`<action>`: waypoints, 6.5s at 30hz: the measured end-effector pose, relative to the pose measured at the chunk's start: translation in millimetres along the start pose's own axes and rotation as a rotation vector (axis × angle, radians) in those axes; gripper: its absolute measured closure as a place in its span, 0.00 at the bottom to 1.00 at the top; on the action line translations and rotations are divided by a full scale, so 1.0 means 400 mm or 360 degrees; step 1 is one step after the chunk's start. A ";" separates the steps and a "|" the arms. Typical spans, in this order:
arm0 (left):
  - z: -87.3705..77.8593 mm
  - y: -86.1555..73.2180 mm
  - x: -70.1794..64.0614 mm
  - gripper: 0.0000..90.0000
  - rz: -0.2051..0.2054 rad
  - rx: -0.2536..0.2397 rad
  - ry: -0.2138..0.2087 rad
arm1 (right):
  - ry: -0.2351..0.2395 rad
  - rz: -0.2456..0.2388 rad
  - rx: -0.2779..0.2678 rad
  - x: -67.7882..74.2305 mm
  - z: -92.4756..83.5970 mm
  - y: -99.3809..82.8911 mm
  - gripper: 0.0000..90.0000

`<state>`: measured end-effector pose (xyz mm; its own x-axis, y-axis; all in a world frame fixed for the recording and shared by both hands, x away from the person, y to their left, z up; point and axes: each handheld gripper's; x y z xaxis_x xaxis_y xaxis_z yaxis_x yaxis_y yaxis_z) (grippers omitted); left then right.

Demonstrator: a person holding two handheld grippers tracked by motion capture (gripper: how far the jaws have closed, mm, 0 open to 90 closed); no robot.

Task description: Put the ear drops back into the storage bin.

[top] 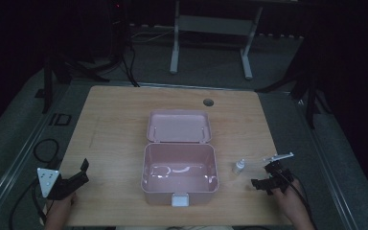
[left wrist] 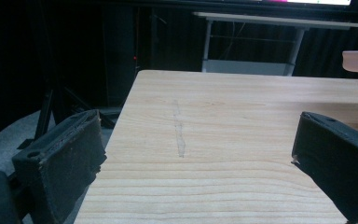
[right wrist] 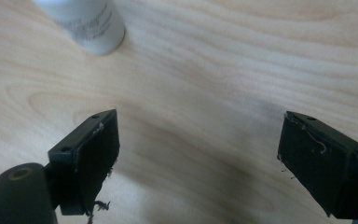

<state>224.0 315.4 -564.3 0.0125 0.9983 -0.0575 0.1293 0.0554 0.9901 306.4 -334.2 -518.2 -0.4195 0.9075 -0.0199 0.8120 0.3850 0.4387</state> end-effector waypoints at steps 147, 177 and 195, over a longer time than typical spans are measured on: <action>0.001 0.001 0.000 0.03 0.0000 0.0009 -0.0018 | 0.0457 -0.1829 0.0702 0.224 -0.024 0.222 0.66; 0.002 0.001 0.001 0.03 -0.0008 0.0009 -0.0014 | 0.0449 -0.1840 0.0624 0.277 -0.193 0.305 0.66; 0.002 0.001 0.001 0.03 -0.0011 0.0009 -0.0015 | 0.0412 -0.1901 0.0570 0.350 -0.289 0.378 0.66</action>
<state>224.7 315.9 -564.1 0.0211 0.9976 -0.0657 0.1351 0.0623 0.9889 323.3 -168.2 -351.0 -0.9962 -0.0772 -0.0408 -0.0774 0.9970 0.0021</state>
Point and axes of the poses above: each handheld gripper's, and its own axes: z roughly forward along the jaws, y roughly out of its top, x roughly to its left, and after that the axes turned 1 degree about -x, right-handed
